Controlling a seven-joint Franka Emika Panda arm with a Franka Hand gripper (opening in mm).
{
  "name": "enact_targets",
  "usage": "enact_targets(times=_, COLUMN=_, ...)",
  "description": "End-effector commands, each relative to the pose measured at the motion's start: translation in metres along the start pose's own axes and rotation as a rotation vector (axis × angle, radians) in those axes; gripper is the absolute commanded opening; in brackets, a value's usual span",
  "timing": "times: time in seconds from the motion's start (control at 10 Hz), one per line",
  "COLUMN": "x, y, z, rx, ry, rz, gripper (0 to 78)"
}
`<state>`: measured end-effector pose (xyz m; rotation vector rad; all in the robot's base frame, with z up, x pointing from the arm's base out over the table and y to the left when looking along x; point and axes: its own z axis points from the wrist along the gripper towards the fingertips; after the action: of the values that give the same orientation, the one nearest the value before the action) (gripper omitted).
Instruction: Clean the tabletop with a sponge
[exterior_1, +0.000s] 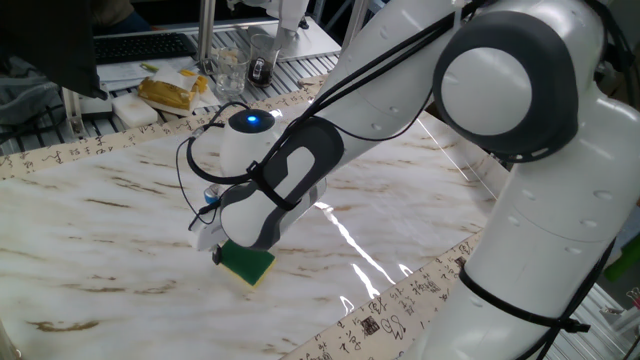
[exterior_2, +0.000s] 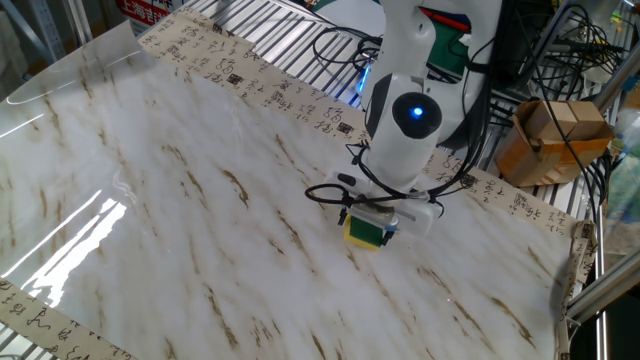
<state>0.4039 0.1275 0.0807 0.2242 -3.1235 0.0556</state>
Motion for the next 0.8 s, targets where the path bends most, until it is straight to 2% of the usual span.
enact_targets(times=0.1, x=0.0044, y=-0.0051, z=-0.0075, rx=0.012, ry=0.003, rz=0.006, gripper=77.3)
enact_targets(times=0.4, x=0.0072, y=-0.0079, z=-0.0117, rx=0.024, ry=0.002, rz=0.007, gripper=77.3)
enact_targets(times=0.5, x=0.0094, y=-0.0098, z=-0.0146, rx=0.009, ry=0.001, rz=0.013, gripper=77.3)
enact_targets(times=0.8, x=0.0092, y=-0.0099, z=-0.0120, rx=0.017, ry=-0.005, rz=0.010, gripper=77.3)
